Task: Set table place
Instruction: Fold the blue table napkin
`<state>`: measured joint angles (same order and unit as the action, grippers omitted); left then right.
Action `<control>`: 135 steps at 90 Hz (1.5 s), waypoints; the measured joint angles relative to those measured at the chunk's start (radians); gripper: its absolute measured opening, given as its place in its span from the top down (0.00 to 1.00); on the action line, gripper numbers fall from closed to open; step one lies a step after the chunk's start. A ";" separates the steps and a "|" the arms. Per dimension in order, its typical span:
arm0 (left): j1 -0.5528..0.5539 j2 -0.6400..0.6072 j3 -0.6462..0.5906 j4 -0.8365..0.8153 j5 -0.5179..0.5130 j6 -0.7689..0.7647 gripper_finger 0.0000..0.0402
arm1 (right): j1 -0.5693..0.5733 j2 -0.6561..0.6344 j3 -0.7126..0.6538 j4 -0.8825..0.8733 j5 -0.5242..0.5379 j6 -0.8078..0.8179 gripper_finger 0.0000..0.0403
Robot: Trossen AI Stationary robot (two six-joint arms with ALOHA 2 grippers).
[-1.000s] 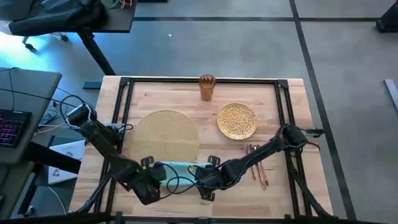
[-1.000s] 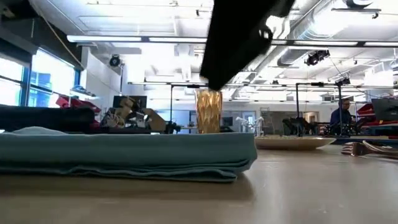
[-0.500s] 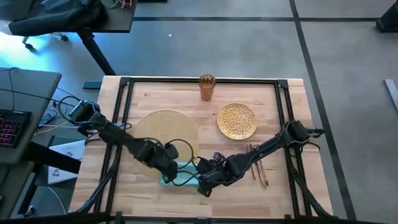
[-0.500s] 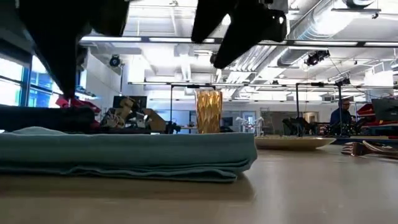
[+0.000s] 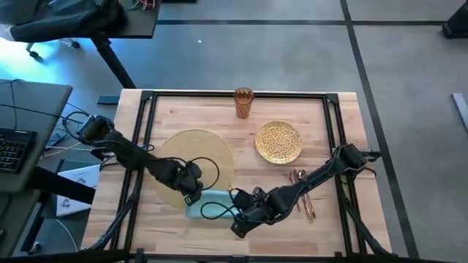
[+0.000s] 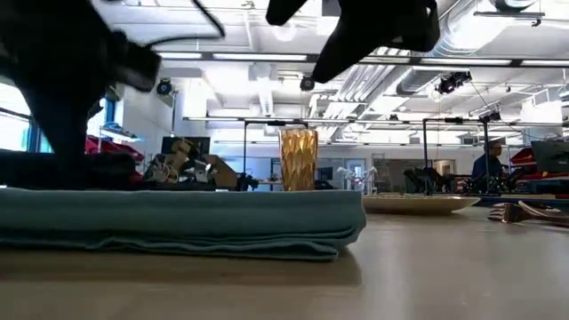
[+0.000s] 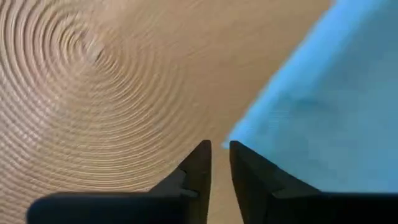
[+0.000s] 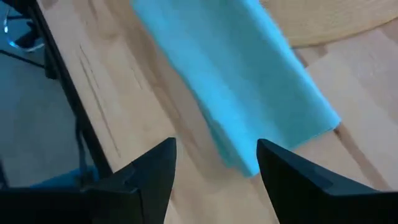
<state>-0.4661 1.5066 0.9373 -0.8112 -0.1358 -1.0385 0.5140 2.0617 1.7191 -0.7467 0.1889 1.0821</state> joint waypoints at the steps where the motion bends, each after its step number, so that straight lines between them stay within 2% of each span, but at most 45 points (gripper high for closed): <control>1: -0.003 -0.005 0.004 0.000 -0.001 0.000 0.92 | -0.002 0.000 0.000 -0.003 -0.008 0.001 0.48; 15: -0.073 -0.081 0.044 0.001 -0.001 -0.045 0.94 | -0.043 0.026 0.000 -0.061 -0.114 0.104 0.49; 26: -0.140 -0.145 0.073 0.005 -0.006 -0.122 0.94 | -0.068 0.064 -0.002 -0.057 -0.148 0.172 0.49; 47: -0.247 -0.225 0.084 0.032 -0.067 -0.162 0.94 | -0.137 0.078 -0.001 -0.043 -0.201 0.169 0.49; 69: -0.291 -0.255 0.084 0.031 -0.117 -0.083 0.94 | -0.226 0.057 0.000 -0.041 -0.368 -0.082 0.49; 75: -0.296 -0.255 0.084 0.031 -0.147 -0.052 0.94 | -0.234 0.057 0.000 -0.059 -0.373 -0.151 0.49; 88: -0.307 -0.250 0.084 0.031 -0.155 -0.010 0.94 | -0.243 0.075 0.000 -0.167 -0.293 -0.207 0.51; 110: -0.321 -0.249 0.084 0.032 -0.157 0.028 0.94 | -0.288 0.136 0.000 -0.179 -0.331 -0.439 0.62; 127: -0.328 -0.248 0.084 0.031 -0.165 0.045 0.94 | -0.295 0.201 0.000 -0.109 -0.479 -0.566 0.71; 135: -0.328 -0.248 0.084 0.030 -0.165 0.046 0.94 | -0.282 0.222 0.003 -0.101 -0.482 -0.587 0.75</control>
<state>-0.7937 1.2583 1.0210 -0.7813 -0.3004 -0.9928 0.2324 2.2841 1.7224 -0.8472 -0.2929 0.4950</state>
